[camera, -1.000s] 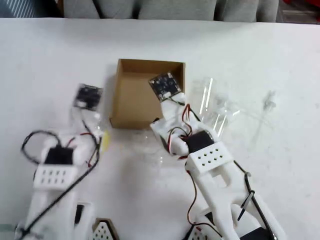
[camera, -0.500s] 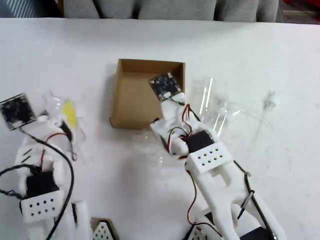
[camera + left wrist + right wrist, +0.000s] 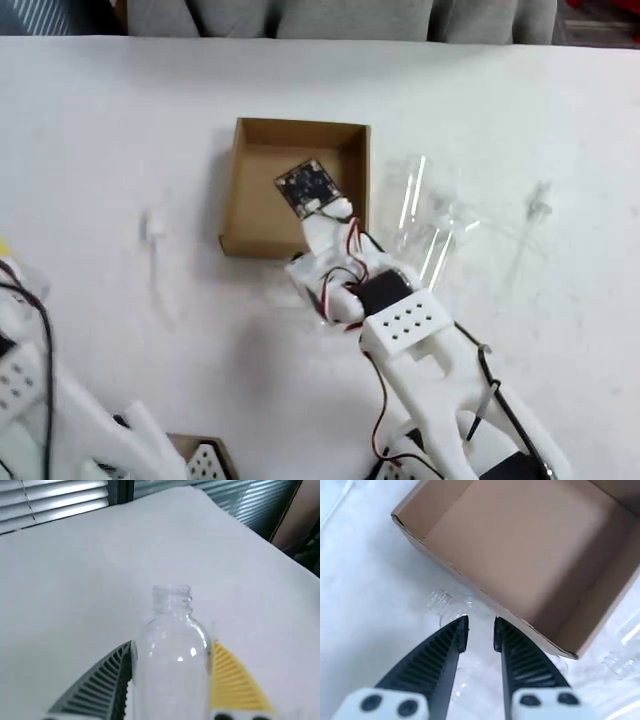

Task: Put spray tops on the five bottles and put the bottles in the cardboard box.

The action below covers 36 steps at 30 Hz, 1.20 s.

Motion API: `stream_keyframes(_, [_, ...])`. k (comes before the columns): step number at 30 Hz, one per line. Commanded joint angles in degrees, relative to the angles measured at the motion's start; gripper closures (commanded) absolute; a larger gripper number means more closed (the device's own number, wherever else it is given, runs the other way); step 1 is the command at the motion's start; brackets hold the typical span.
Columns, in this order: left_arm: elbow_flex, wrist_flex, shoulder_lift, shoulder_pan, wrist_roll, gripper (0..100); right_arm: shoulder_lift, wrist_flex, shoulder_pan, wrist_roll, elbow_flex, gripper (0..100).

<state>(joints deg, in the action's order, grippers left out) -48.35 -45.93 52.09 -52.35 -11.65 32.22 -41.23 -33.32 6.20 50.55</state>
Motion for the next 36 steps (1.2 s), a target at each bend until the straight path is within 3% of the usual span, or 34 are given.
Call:
stream_keyframes(1, [15.47,-4.22,-13.85,-2.42,0.79,98,0.13,1.01,-2.24,0.70,-0.53,93.3])
stream_keyframes(7, [27.96,-7.30,-27.74,-6.20,1.05,98,0.13,8.04,-12.88,0.53,-0.97,93.3])
stream_keyframes(13, [34.99,-11.43,-36.00,-6.29,8.18,98,-5.76,19.47,-19.12,0.26,-5.98,93.2])
stream_keyframes(27, [35.25,-11.78,-36.18,-4.26,8.53,98,-48.31,17.10,-20.79,-0.09,-40.62,92.8])
stream_keyframes(33, [34.90,-13.98,-36.18,-4.00,8.62,98,-49.98,16.57,-20.35,-16.09,-47.56,92.8])
stream_keyframes(36, [34.90,-14.24,-36.09,-3.56,8.53,98,-52.62,17.19,-21.05,-19.60,-50.02,92.7])
